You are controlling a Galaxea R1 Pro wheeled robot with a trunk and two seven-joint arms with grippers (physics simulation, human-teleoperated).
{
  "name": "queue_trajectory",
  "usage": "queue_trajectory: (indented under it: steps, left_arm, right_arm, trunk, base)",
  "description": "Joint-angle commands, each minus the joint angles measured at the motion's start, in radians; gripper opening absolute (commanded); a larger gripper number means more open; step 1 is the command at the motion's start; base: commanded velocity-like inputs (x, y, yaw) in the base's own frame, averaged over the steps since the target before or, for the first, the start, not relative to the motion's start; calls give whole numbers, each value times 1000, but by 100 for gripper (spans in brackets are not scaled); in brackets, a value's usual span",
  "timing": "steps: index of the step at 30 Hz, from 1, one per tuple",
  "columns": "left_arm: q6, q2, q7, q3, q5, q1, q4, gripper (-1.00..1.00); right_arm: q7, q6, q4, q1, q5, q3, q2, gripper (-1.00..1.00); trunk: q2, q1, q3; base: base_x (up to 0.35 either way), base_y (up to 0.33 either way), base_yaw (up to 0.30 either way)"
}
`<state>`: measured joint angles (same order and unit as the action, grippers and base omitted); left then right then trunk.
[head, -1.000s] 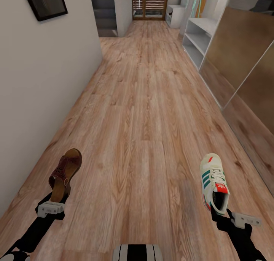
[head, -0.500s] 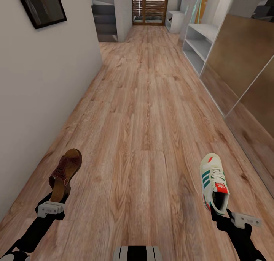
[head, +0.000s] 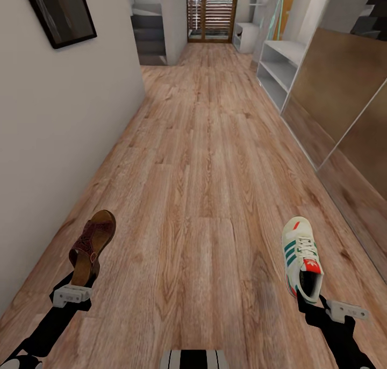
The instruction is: Pick up the two gym shoes and the two sandals from the corridor floor and place them onto the hallstand (shoe rack) in the corridor, making sure they are on the rack and not on the floor. Arrange them so the two gym shoes are next to each other and the two sandals are next to each other.
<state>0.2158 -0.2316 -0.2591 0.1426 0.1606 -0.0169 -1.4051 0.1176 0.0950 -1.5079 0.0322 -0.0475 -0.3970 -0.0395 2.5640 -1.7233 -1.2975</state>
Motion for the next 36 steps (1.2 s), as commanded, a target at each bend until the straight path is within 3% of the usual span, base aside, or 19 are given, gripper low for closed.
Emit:
queue_trajectory:
  steps: [1, 13, 25, 36]
  left_arm:
    - [0, 0, 0, 0, -1, 0, 0, -100]
    - [1, 0, 0, 0, -2, 0, 0, -100]
    - [1, 0, 0, 0, -1, 0, 0, -100]
    - [1, 0, 0, 0, 1, 0, 0, -100]
  right_arm:
    - [-1, 0, 0, 0, 2, 0, 0, -100]
    - [-1, 0, 0, 0, 2, 1, 0, -100]
    - [-2, 0, 1, 0, 2, 1, 0, -100]
    - [-2, 0, 2, 0, 2, 1, 0, -100]
  trunk:
    - [0, 0, 2]
    - [0, 0, 20]
    - [0, 0, 39]
    - [0, 0, 56]
  base:
    - [66, 0, 0]
    - [205, 0, 0]
    - [77, 0, 0]
    - [256, 0, 0]
